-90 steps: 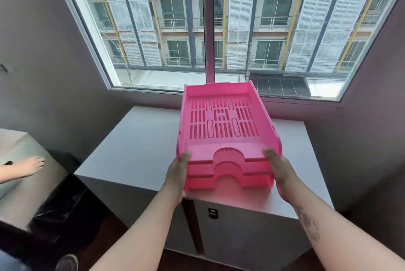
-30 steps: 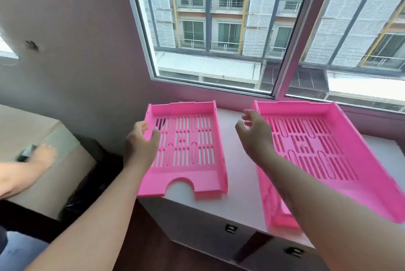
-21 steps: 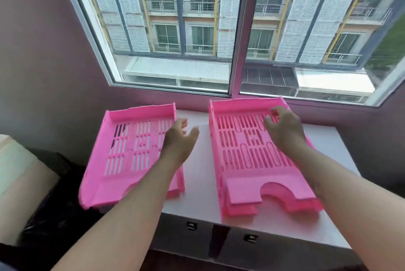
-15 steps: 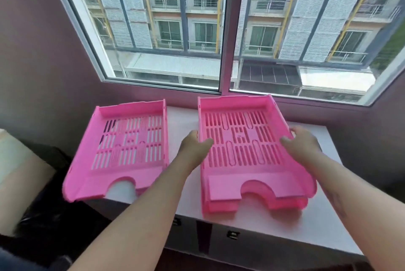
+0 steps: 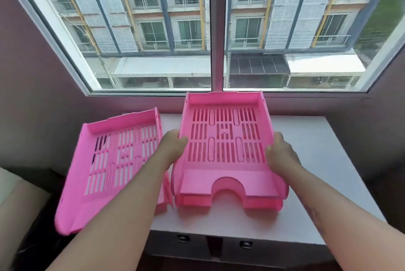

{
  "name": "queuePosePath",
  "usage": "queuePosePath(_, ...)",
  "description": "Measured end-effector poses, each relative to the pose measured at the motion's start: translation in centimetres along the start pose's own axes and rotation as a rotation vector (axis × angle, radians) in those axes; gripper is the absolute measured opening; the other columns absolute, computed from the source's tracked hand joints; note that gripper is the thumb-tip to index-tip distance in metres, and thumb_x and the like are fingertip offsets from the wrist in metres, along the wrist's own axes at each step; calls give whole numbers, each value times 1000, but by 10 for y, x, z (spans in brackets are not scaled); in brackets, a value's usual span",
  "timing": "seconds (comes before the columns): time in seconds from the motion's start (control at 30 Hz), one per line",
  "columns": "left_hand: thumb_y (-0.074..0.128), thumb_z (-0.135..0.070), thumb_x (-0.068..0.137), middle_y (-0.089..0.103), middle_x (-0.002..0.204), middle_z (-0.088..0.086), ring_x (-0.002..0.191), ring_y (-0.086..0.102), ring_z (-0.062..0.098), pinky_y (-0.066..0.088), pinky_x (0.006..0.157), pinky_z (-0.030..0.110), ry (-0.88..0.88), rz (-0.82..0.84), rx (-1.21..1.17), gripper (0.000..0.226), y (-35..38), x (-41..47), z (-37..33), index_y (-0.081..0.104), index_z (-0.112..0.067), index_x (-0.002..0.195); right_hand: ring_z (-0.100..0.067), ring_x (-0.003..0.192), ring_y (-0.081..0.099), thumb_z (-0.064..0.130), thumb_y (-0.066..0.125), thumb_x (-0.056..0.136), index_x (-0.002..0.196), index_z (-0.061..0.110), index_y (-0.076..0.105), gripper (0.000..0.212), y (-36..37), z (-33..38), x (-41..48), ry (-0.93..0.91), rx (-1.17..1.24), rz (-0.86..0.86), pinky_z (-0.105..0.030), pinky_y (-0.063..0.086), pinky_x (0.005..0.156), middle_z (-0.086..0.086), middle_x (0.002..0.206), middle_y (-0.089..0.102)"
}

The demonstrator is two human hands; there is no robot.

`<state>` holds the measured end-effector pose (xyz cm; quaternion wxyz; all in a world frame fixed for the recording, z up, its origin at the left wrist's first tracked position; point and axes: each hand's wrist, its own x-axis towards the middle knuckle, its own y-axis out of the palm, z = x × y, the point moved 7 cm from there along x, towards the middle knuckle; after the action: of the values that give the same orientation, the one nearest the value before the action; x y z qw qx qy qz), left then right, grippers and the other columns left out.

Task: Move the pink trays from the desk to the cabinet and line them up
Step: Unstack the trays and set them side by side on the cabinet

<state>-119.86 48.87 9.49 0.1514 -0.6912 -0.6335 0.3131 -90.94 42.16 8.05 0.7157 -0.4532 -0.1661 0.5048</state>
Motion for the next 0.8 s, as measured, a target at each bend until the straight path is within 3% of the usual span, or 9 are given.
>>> queuePosePath(0.2,45,-7,90,54,66,7,55,46,21,33,51,26,65,54,49,23,-11,22,-8,54,-10,69,-32,83,53,11,30,96,116,5,46,26,-5,10,-5,39,37,-57,-35,39,67,-12,97,53)
queuePosePath(0.33,47,-13,87,69,79,14,63,60,27,50,60,33,103,125,-13,24,-9,36,-23,67,-1,81,-32,87,57,14,31,98,115,6,51,27,-23,0,-9,84,75,-118,-35,44,70,-13,104,58)
queuePosePath(0.4,49,-16,84,59,72,14,61,51,22,43,57,34,153,145,-1,23,2,36,-35,61,3,79,-33,87,57,14,32,99,114,6,52,26,-33,-14,-15,110,92,-145,-35,44,68,-13,103,58)
queuePosePath(0.5,50,-13,87,43,66,9,57,37,18,30,53,28,230,180,48,17,32,25,-58,48,-11,70,-30,81,54,14,34,98,106,10,51,20,-55,-46,-26,155,83,-196,-32,38,61,-13,99,57)
queuePosePath(0.63,52,-12,88,39,65,6,55,33,16,26,49,25,306,268,25,22,86,5,-93,41,-12,69,-31,80,54,13,36,94,99,11,51,16,-92,-101,-39,229,65,-263,-33,37,62,-14,98,61)
queuePosePath(0.8,49,-12,90,49,69,7,54,41,17,33,48,26,365,348,54,18,156,-20,-142,51,-6,74,-31,85,54,11,36,95,105,11,55,21,-139,-167,-50,287,79,-318,-32,38,63,-14,97,59)
